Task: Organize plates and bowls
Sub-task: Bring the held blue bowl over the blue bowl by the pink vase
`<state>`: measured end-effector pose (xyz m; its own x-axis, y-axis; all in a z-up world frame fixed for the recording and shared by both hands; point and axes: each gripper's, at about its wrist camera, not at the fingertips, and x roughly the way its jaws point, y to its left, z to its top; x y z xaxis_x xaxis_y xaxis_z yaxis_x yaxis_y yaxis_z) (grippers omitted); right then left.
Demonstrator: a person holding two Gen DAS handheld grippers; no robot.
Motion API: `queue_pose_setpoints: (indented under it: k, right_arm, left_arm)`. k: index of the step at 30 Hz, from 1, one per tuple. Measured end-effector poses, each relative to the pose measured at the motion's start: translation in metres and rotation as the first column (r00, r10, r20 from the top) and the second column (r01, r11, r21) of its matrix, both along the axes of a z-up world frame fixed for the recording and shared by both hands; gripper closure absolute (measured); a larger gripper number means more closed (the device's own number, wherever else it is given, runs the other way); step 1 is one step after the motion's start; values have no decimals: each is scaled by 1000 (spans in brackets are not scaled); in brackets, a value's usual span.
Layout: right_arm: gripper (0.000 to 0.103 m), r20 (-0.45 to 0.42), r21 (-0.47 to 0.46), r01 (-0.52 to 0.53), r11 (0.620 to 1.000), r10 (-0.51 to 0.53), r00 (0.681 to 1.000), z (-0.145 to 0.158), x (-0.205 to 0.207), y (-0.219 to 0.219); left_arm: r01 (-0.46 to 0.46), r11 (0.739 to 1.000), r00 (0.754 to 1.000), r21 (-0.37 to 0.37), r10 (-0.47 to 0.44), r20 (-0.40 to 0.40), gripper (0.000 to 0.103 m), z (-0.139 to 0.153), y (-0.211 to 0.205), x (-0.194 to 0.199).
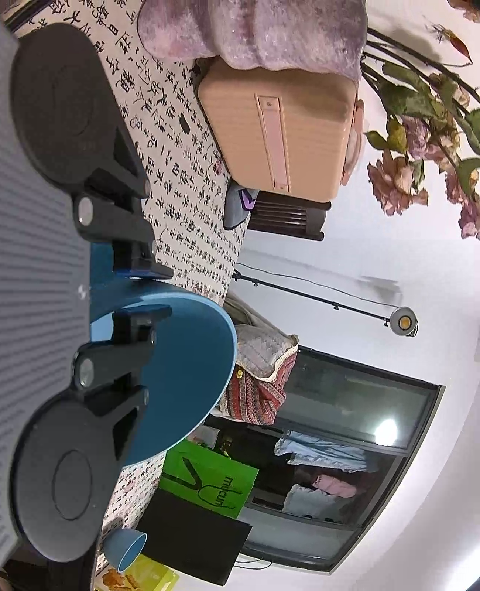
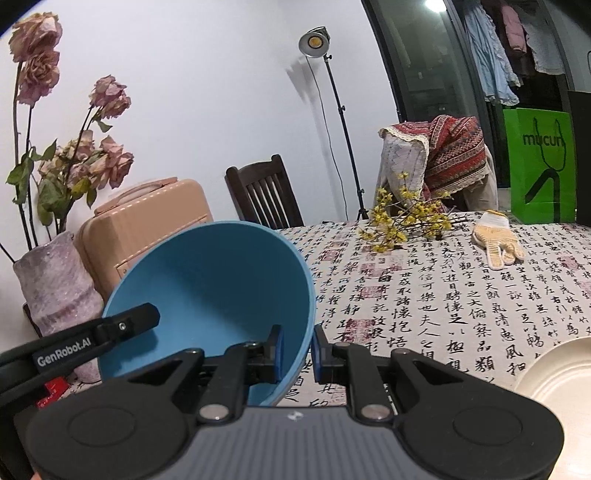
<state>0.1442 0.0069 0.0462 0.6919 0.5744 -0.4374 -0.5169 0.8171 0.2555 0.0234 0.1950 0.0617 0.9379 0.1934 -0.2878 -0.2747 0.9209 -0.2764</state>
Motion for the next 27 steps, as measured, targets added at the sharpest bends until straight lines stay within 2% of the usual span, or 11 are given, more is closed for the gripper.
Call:
queue_pose_setpoints:
  k: [15,27]
  right_arm:
    - [88,0,-20,-58,998,58,998,1,-2,33]
    - [88,-19,-57,-73,996,72,997,-5,-4,51]
  left_arm:
    - [-62,997,998,-34,62,-8,89,-5,27,-11]
    - [-77,996,994,-51,73,-86,89,-16,41,-6]
